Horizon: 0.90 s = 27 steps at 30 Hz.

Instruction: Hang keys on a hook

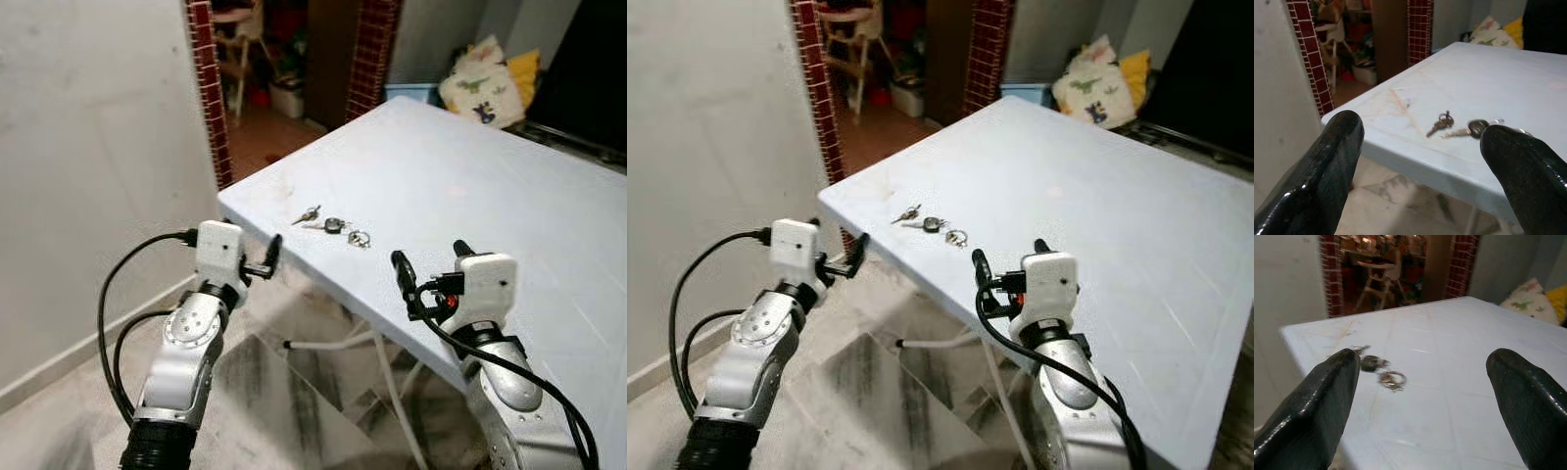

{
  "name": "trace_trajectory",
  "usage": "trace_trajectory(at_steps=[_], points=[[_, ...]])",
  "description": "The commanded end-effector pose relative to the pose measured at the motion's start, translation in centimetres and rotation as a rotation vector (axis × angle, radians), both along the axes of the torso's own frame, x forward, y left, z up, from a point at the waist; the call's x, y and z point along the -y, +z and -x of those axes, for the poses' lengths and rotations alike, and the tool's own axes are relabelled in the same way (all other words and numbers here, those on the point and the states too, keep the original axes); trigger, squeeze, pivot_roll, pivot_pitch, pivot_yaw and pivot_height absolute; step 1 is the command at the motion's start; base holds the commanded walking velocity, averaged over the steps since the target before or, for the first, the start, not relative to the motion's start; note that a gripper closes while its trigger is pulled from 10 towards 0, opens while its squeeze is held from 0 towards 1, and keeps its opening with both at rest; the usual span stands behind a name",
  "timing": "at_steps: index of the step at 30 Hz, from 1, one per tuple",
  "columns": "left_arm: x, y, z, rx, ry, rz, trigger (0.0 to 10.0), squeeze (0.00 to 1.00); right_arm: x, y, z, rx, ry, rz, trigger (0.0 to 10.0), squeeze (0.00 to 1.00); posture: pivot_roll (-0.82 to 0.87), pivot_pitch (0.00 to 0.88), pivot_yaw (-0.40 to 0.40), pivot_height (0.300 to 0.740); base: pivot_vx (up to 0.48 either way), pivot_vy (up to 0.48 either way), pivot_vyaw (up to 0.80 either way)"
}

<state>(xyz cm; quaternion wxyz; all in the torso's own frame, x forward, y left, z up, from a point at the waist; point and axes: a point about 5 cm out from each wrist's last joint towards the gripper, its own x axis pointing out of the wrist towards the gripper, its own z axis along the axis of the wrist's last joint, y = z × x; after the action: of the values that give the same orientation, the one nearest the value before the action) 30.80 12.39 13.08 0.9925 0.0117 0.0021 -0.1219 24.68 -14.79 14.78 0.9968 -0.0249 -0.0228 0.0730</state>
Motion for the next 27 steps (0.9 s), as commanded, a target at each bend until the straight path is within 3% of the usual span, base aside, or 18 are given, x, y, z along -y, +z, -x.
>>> trace_trajectory(at_steps=[1,10,27], points=[[1.07,0.2,0.01,0.01,-0.009,-0.004,10.0,0.0,0.69,0.26,0.14,0.006,-0.018,0.011,10.0,0.0,-0.01,0.0,-0.032,0.74,0.0,0.0,0.0],[1.15,0.2,0.0,0.012,0.004,-0.034,10.0,0.0,0.42,0.21,-0.01,0.0,-0.003,0.016,10.0,0.0,0.0,0.0,-0.036,0.74,0.0,0.0,0.0],[1.74,-0.01,-0.06,0.002,0.007,-0.072,10.0,0.0,0.43,0.38,-0.47,0.009,-0.012,0.029,10.0,0.0,0.0,0.0,-0.04,0.74,0.0,0.0,0.66]])
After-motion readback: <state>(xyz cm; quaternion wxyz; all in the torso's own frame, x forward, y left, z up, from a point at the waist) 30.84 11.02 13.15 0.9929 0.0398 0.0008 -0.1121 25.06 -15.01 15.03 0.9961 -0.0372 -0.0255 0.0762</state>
